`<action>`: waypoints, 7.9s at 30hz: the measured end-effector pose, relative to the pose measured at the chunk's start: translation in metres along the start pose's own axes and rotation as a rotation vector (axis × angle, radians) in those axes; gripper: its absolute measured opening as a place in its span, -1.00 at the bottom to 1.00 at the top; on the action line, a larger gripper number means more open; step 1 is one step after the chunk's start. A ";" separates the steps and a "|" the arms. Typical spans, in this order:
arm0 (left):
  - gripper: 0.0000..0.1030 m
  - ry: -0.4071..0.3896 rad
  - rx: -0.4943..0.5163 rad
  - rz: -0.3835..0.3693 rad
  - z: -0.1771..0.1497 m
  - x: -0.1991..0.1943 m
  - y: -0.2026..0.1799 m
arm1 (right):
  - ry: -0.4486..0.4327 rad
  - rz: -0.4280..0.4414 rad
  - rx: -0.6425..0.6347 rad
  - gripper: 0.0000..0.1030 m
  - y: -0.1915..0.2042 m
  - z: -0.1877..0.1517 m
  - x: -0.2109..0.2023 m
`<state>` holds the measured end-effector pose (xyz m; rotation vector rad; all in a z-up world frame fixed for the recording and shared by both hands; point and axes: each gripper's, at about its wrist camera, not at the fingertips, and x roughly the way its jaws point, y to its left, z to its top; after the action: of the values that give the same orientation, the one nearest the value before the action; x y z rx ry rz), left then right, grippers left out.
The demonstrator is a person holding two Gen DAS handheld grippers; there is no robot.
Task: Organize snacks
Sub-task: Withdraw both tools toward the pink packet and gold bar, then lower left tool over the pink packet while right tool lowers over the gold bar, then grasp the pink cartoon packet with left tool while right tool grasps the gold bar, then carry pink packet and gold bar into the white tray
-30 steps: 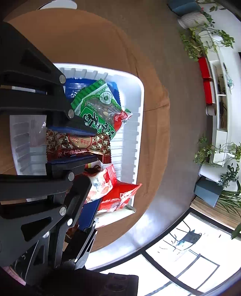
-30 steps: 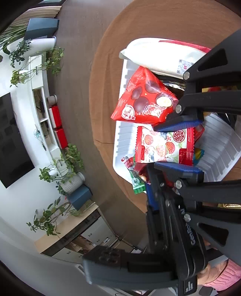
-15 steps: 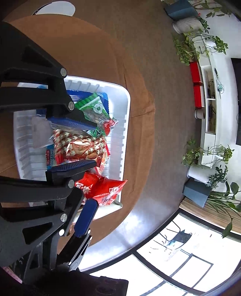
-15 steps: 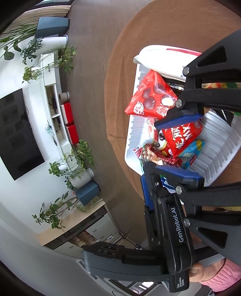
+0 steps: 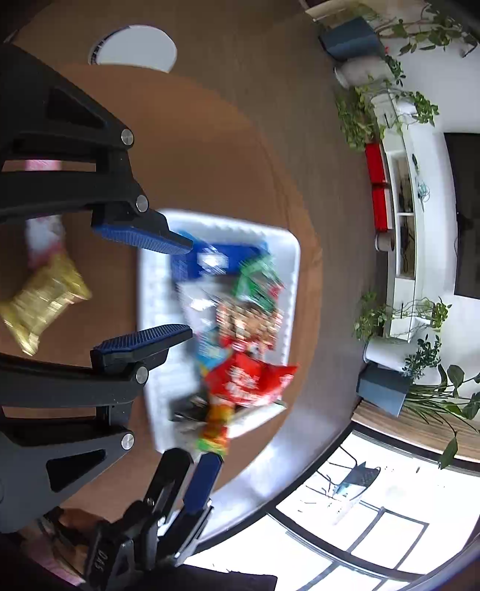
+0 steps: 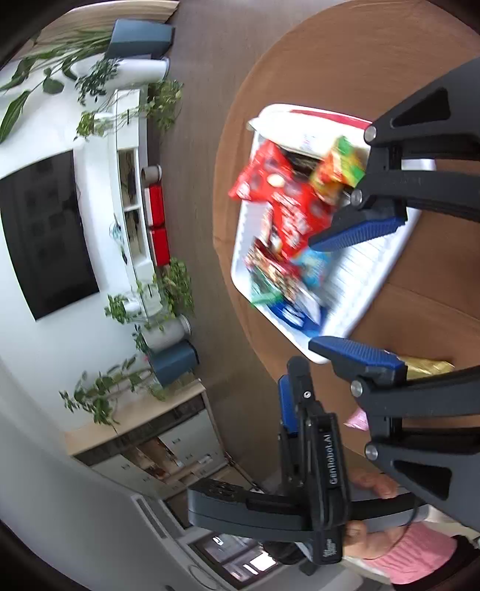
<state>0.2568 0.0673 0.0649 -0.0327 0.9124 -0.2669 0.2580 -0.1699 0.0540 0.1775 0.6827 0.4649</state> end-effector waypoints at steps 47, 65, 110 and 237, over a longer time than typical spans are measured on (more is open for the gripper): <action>-0.10 0.167 0.548 0.175 -0.132 0.012 0.021 | 0.279 -0.005 -0.211 0.08 0.103 -0.097 0.074; 0.29 0.139 0.633 0.206 -0.133 0.035 0.023 | 0.293 -0.019 -0.236 0.08 0.104 -0.101 0.087; -0.23 0.154 0.539 0.089 -0.114 0.056 0.030 | 0.282 -0.014 -0.268 -0.32 0.103 -0.102 0.086; -0.65 0.000 0.120 -0.061 0.030 0.040 0.015 | 0.022 0.062 0.210 -0.34 -0.051 0.037 0.072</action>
<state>0.3073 0.0690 0.0502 0.0503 0.8949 -0.3776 0.3492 -0.1815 0.0261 0.3932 0.7494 0.4543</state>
